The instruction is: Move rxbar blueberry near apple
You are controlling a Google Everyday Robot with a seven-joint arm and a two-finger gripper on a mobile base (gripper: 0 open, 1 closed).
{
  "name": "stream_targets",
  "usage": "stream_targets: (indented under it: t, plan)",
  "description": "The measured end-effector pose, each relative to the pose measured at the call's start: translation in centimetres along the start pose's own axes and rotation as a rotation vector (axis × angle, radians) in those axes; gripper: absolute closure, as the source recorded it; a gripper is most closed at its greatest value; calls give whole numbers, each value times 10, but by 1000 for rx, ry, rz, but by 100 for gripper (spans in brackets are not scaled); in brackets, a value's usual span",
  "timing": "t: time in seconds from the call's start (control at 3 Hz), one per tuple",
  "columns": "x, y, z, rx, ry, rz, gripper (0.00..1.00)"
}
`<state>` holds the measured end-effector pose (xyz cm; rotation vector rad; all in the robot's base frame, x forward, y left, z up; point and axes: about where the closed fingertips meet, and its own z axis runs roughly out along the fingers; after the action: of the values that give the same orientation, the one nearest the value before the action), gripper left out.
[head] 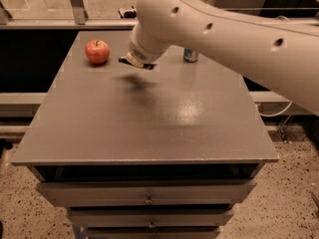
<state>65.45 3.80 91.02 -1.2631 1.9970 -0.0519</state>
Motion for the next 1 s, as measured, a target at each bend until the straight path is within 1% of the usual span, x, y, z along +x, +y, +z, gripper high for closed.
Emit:
stream_targets:
  t: [0.33,0.67,1.0]
  plan:
    - [-32,1,36,0,-39,-44,100]
    - [-37,5,52,-8,-39,-58,100]
    - [-43,11,66,-30,-49,-63,75]
